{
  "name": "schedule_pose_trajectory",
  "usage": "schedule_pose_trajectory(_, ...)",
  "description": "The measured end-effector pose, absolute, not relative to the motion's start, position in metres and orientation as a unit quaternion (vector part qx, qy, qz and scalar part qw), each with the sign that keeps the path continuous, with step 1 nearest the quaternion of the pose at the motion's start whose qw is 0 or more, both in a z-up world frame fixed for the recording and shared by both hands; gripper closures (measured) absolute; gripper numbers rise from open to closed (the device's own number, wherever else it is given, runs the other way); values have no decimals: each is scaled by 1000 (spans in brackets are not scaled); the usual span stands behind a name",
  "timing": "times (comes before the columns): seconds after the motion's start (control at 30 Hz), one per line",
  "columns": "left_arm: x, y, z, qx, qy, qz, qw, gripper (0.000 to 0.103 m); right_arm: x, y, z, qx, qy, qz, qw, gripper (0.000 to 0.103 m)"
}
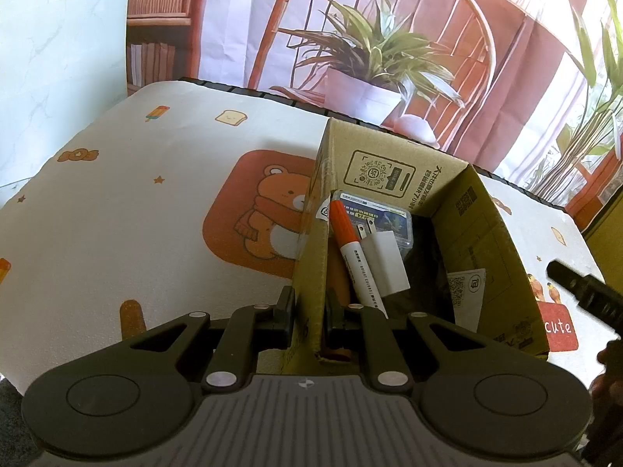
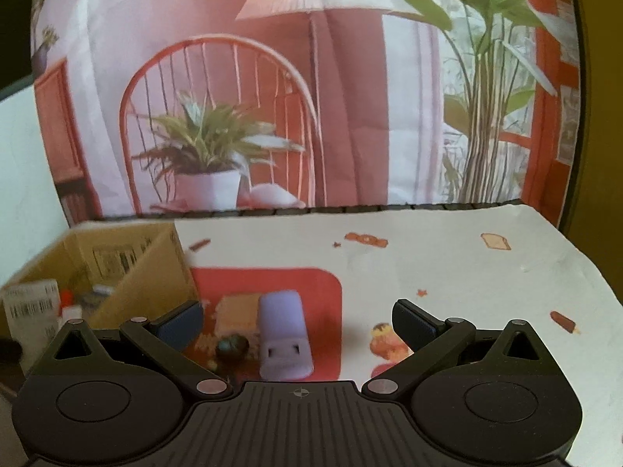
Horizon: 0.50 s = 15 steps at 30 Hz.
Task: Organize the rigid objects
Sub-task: 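Move the open right tool back to the red lighter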
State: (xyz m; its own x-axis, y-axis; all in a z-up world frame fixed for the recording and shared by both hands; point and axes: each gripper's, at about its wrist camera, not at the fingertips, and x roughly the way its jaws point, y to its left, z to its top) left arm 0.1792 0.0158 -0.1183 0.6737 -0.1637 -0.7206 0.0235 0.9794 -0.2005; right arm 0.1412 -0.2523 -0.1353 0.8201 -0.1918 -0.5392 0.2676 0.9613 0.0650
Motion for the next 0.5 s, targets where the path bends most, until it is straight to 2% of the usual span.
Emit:
schedule_pose_trajectory(0.27, 179, 16, -118, -87, 401, -51, 911, 87, 138, -234, -153, 40, 303, -89, 948, 1)
schedule_pose_trajectory(0.4, 179, 16, -118, -88, 401, -52, 910, 87, 138, -224, -157, 26, 321, -68, 944, 7)
schedule_pose_trajectory(0.5, 180, 16, -118, -88, 401, -51, 910, 87, 136, -218, -158, 27, 337, -55, 940, 7)
